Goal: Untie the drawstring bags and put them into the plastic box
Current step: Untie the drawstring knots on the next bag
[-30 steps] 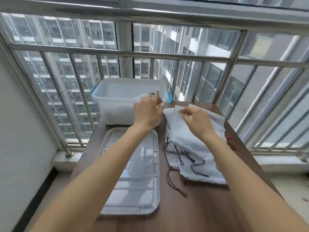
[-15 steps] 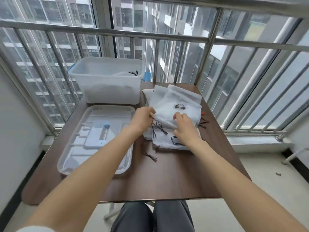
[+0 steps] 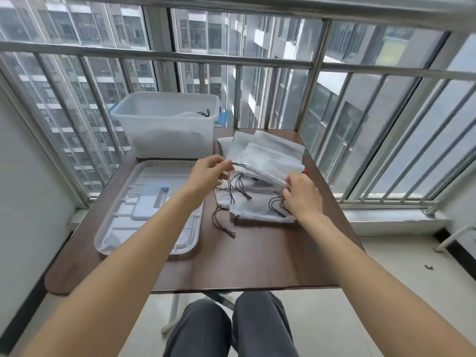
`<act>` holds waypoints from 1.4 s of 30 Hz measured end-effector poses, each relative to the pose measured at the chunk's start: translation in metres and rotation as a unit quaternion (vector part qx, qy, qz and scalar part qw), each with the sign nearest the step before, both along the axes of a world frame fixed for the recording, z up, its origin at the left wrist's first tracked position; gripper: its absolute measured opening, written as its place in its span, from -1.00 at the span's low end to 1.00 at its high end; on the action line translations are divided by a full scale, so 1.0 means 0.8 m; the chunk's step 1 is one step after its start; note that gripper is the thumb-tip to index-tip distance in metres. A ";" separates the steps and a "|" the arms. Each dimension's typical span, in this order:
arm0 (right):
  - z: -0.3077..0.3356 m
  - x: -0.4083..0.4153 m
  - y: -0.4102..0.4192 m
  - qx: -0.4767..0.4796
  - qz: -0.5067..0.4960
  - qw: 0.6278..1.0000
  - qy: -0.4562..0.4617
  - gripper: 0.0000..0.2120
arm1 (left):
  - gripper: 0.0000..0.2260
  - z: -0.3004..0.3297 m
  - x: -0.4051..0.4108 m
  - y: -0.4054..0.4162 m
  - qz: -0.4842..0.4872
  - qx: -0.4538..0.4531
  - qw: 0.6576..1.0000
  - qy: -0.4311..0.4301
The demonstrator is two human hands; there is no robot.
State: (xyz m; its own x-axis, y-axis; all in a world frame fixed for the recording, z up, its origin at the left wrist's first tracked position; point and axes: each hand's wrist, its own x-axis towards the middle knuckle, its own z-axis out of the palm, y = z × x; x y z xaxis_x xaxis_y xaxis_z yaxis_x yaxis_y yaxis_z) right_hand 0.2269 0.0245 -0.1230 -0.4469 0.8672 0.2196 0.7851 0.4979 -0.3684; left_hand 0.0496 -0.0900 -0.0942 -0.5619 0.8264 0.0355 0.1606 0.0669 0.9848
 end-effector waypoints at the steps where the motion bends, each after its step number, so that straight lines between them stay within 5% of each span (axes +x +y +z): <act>1: 0.000 0.000 0.000 -0.010 0.010 0.999 0.038 -0.82 | -0.79 0.001 0.004 0.002 0.013 0.011 0.999 -0.051; 6: 0.018 -0.003 -0.009 -0.080 0.007 0.969 0.234 -0.89 | -0.72 0.011 0.008 0.002 0.041 0.114 0.943 -0.311; 9: 0.022 -0.007 -0.009 -0.194 -0.012 0.914 0.355 -0.90 | -0.76 0.012 0.006 0.001 0.051 0.135 0.927 -0.347; 11: 0.019 -0.010 -0.009 -0.293 -0.011 0.843 0.451 -0.90 | -0.74 0.008 0.008 0.000 0.080 0.103 0.953 -0.275; 14: 0.017 -0.016 -0.010 -0.372 0.011 0.772 0.515 -0.90 | -0.71 0.001 0.006 -0.006 0.101 0.030 0.993 -0.054; 17: 0.021 -0.020 -0.014 -0.429 0.021 0.709 0.559 -0.83 | -0.68 -0.007 0.000 -0.010 0.091 -0.012 0.990 0.108; 24: 0.027 -0.022 -0.014 -0.542 0.035 0.492 0.680 -0.83 | -0.63 -0.014 -0.009 -0.023 0.040 -0.042 0.984 0.171; 27: 0.029 -0.026 -0.021 -0.552 0.053 0.460 0.693 -0.82 | -0.75 -0.013 -0.010 -0.025 0.064 -0.057 0.975 0.206; 29: 0.029 -0.028 -0.025 -0.526 0.057 0.503 0.683 -0.80 | -0.81 -0.013 -0.013 -0.024 0.070 -0.094 0.960 0.256; 30: 0.028 -0.029 -0.026 -0.493 0.068 0.558 0.665 -0.80 | -0.80 -0.013 -0.016 -0.023 0.076 -0.110 0.955 0.266; 33: 0.032 -0.024 -0.026 -0.318 0.155 0.803 0.480 -0.79 | -0.79 -0.010 -0.022 -0.024 0.114 -0.131 0.951 0.257; 35: 0.035 -0.018 -0.026 -0.191 0.207 0.909 0.308 -0.83 | -0.83 -0.008 -0.025 -0.025 0.135 -0.142 0.941 0.277; 38: 0.032 -0.010 -0.016 0.001 0.249 0.966 0.067 -0.85 | -0.76 -0.009 -0.029 -0.025 0.156 -0.138 0.928 0.308; 42: 0.032 -0.006 -0.004 0.137 0.244 0.951 -0.132 -0.86 | -0.77 -0.004 -0.024 -0.028 0.151 -0.132 0.915 0.349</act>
State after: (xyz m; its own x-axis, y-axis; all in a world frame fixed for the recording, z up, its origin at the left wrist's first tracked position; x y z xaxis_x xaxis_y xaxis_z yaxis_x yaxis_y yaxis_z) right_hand 0.2223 0.0210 -0.0973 -0.8529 0.4677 0.2319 0.4822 0.8760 0.0065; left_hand 0.0304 -0.1123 -0.0974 -0.6831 0.6682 0.2948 0.6796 0.4338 0.5916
